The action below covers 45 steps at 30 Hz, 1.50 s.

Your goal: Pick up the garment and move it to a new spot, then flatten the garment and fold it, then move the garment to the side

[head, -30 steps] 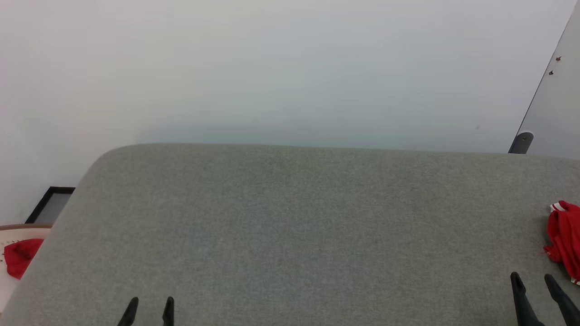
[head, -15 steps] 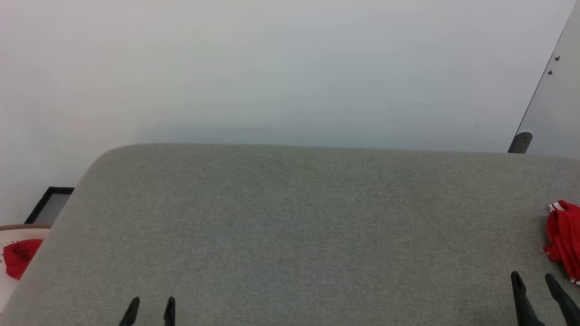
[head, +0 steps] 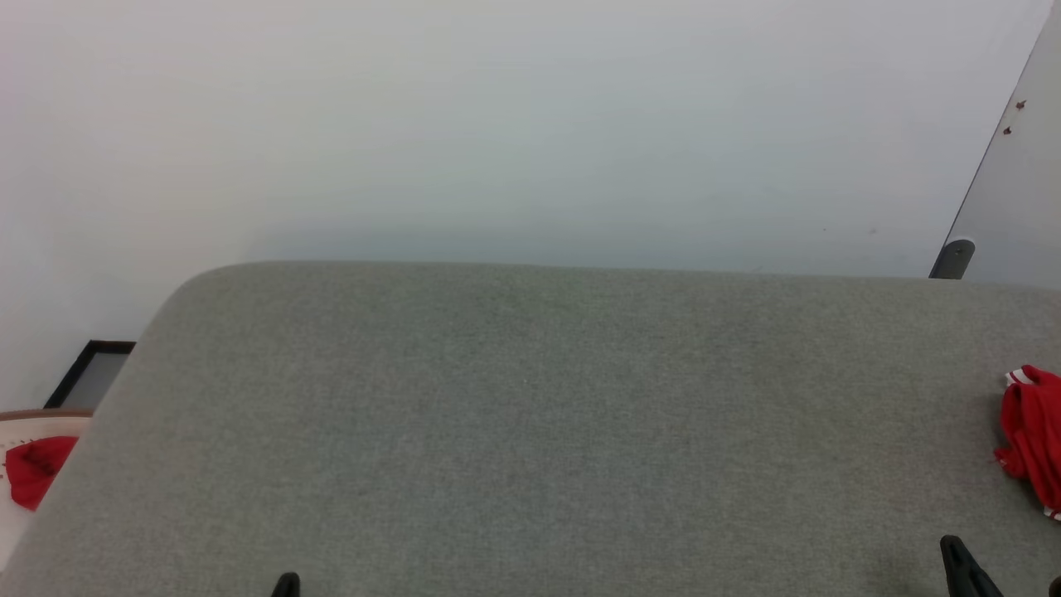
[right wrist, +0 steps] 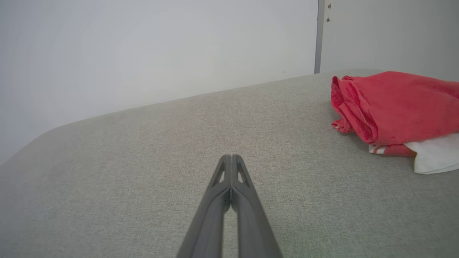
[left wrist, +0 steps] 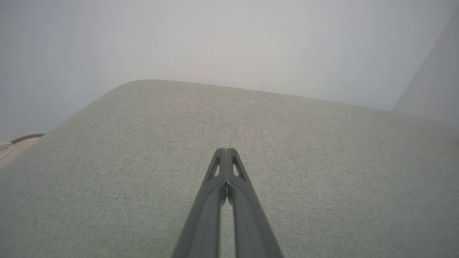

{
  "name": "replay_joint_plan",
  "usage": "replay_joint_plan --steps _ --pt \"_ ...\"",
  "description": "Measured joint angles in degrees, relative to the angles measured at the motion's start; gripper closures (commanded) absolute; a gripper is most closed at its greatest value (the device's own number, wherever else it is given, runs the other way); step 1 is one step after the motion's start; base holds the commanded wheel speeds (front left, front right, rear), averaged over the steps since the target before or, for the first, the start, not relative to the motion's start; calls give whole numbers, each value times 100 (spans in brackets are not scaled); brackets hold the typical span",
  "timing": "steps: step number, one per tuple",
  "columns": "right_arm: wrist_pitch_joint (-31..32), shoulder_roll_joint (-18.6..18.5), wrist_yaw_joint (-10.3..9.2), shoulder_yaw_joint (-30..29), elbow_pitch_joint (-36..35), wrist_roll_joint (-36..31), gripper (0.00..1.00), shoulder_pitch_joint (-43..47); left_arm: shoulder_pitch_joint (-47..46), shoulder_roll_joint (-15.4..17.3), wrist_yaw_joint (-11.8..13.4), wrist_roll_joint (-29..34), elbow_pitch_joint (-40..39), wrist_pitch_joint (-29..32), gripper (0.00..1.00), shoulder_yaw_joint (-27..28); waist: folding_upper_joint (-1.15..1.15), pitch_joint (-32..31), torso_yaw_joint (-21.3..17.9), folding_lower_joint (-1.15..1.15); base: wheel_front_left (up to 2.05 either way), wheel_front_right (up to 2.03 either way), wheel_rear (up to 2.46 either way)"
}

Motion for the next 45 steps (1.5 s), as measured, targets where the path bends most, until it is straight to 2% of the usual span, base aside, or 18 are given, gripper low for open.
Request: replay_joint_plan --steps 21,45 --pt "281 199 0 -34 134 1817 100 -371 -492 -167 -65 -2051 156 555 100 166 0 124 -43 0 0 0 0" --pt "526 383 0 -67 272 3423 100 -737 -984 -313 -124 -3876 290 1057 100 320 0 264 -91 0 0 0 0"
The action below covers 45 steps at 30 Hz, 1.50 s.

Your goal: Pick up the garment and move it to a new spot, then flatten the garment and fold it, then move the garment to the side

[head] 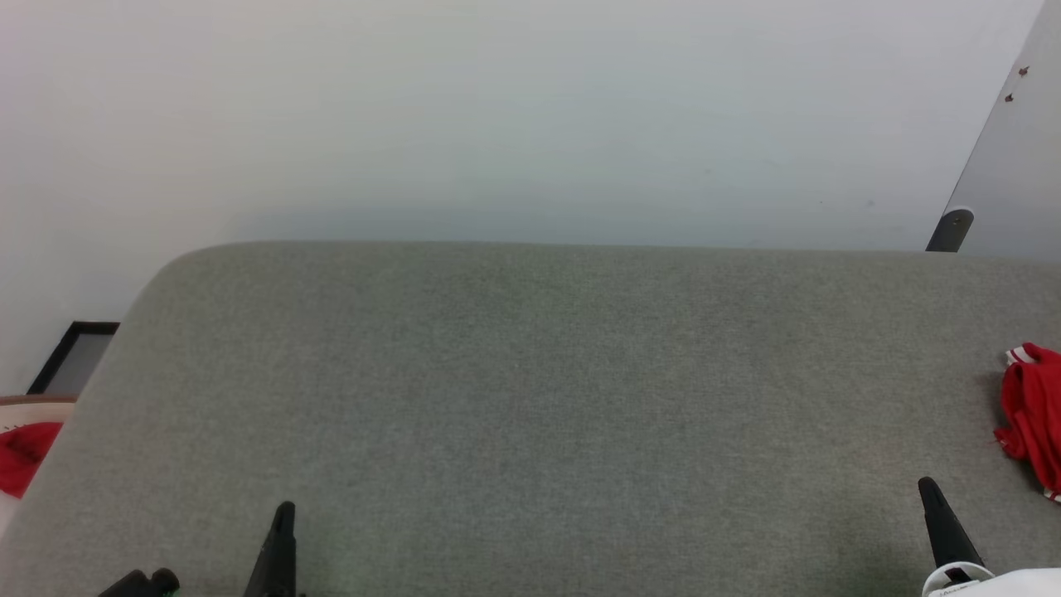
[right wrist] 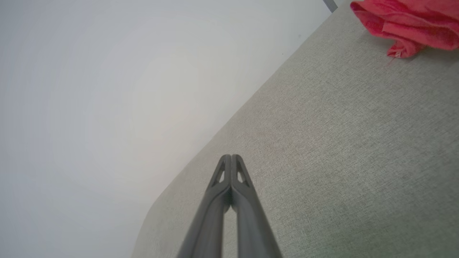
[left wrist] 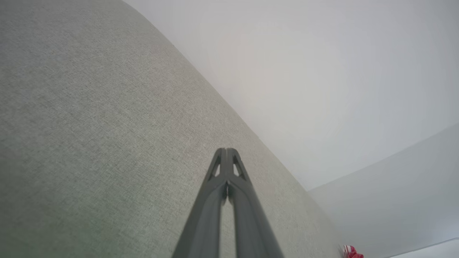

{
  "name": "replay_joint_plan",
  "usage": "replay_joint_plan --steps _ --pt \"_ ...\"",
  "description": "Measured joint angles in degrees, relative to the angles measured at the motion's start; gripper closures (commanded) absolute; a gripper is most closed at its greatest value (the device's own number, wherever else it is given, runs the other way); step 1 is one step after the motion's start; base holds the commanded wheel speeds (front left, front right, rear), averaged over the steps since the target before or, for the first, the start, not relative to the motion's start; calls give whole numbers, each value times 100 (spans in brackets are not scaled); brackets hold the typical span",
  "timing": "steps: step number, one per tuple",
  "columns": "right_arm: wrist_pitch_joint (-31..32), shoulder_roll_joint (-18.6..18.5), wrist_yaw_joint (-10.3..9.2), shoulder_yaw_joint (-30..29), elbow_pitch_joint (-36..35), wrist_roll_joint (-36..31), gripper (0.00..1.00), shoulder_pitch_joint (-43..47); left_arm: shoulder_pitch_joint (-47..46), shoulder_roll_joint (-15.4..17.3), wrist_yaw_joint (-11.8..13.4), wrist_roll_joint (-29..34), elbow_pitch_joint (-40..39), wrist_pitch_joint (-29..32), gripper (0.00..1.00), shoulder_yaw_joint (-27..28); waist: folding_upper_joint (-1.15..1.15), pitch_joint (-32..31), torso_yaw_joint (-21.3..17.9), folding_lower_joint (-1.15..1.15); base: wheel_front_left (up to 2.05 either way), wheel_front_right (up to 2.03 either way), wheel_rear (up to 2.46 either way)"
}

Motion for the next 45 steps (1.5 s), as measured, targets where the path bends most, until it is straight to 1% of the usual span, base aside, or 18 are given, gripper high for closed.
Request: replay_joint_plan --steps 22,45 --pt "201 146 -1 -38 97 1223 100 -325 -360 -105 -67 -1335 102 356 100 113 0 129 -45 0 0 0 0" --pt "353 253 -2 -73 179 2238 100 -560 -682 -201 -101 -2464 193 682 100 214 0 263 -91 0 0 0 0"
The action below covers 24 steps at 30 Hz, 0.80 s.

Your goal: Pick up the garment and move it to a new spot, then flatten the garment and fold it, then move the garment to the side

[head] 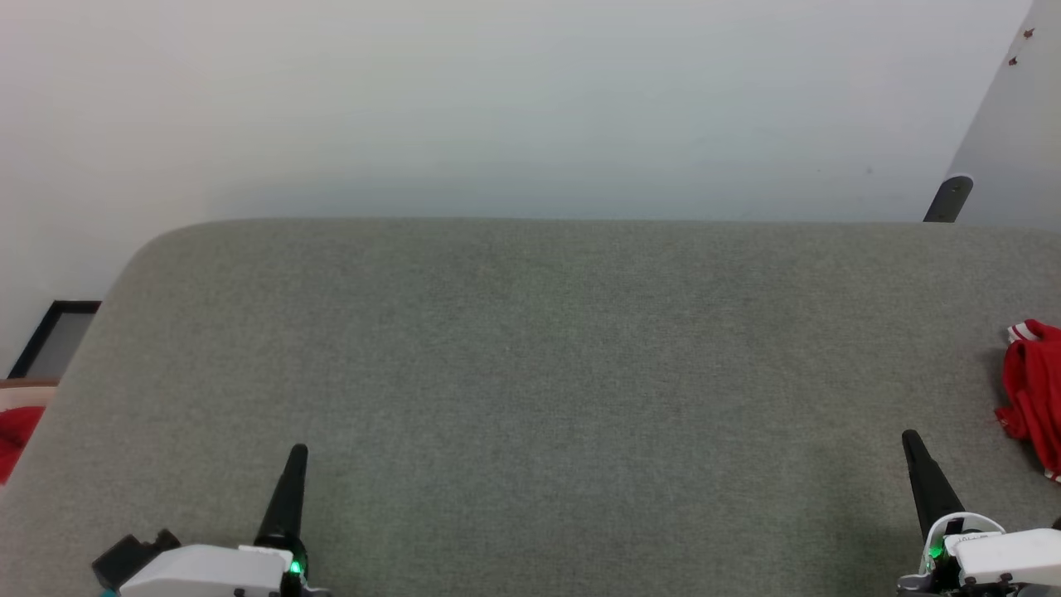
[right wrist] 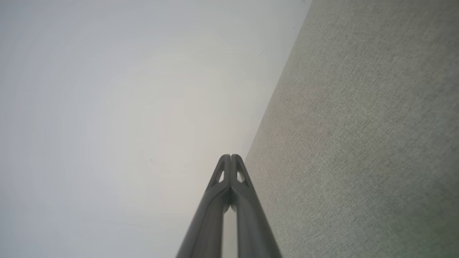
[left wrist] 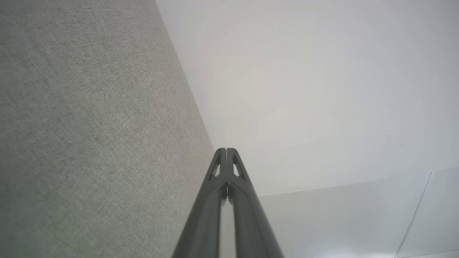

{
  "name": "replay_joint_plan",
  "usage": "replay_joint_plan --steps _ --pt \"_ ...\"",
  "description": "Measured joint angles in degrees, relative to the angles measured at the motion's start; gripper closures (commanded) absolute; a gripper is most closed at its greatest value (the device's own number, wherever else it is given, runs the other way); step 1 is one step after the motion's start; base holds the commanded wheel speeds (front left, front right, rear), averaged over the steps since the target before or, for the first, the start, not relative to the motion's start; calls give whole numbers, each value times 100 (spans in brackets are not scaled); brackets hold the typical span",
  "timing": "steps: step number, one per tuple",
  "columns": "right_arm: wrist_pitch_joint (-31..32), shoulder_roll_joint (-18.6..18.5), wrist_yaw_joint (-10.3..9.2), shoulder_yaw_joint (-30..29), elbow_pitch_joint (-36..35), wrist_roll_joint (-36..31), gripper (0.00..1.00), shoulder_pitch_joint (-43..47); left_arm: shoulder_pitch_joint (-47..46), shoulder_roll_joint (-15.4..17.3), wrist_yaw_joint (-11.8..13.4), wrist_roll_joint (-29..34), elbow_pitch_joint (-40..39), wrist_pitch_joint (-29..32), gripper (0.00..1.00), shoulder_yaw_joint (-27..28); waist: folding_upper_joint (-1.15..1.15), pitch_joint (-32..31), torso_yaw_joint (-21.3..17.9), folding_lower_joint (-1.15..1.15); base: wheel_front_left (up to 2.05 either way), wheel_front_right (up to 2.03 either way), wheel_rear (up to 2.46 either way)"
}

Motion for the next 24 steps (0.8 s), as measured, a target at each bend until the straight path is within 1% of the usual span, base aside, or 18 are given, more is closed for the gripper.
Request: replay_joint_plan --steps 24 --pt "140 105 -1 -27 76 871 100 -218 -262 -82 -48 -989 75 268 100 81 0 140 -49 0 0 0 0"
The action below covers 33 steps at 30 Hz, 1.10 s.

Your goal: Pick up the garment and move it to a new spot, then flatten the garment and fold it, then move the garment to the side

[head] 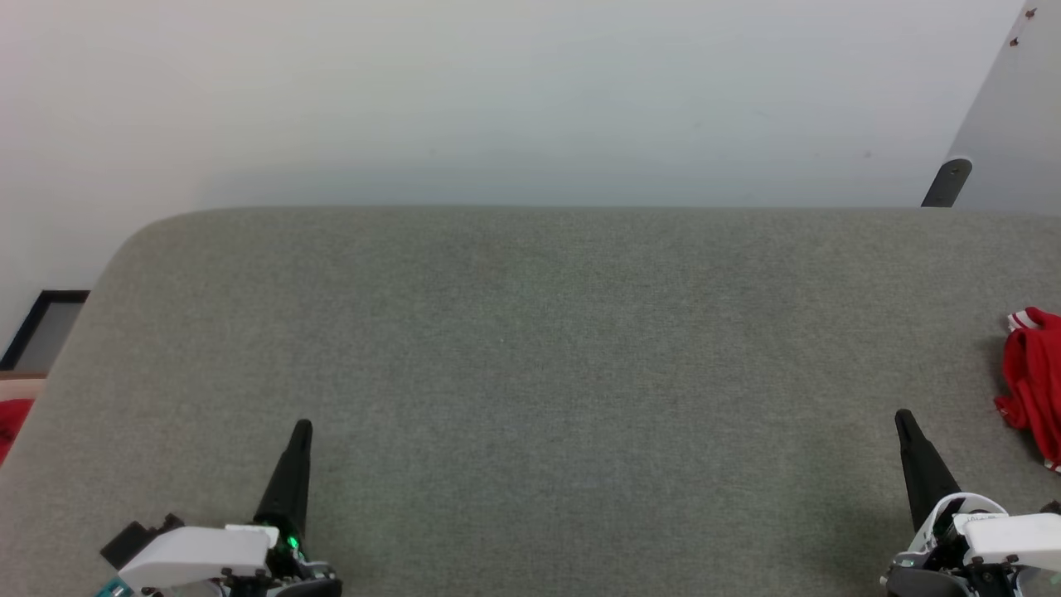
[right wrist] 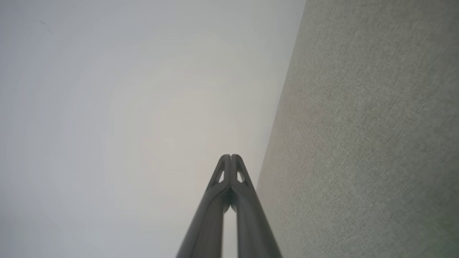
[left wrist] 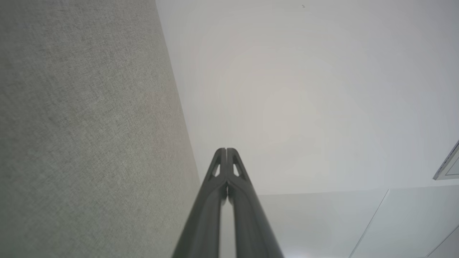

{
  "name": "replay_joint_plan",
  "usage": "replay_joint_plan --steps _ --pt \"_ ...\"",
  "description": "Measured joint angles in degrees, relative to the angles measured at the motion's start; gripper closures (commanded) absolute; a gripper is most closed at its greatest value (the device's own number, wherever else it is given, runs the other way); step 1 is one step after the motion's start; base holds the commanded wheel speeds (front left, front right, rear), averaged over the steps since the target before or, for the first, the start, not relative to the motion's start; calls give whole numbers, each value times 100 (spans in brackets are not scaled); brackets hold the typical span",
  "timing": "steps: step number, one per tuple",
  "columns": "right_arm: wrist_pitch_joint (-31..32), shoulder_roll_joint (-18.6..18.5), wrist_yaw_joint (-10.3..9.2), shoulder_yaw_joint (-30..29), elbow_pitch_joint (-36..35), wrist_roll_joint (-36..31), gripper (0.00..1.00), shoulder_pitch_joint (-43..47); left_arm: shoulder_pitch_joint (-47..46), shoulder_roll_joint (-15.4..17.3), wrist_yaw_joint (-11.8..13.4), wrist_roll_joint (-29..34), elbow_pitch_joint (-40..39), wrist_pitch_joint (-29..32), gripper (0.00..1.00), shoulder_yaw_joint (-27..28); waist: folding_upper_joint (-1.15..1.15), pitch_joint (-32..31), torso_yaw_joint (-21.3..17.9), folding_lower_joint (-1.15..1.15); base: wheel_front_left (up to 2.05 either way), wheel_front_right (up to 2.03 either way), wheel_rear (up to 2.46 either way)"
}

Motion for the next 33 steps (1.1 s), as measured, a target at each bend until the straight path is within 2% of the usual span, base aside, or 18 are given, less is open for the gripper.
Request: replay_joint_plan --steps 11,33 --pt "59 34 0 -11 31 348 100 -87 -112 -31 -18 -386 27 108 100 32 0 63 -22 0 0 0 0" --pt "59 37 0 -13 30 356 100 -110 -115 -35 -18 -386 29 108 100 34 0 63 -22 0 0 0 0"
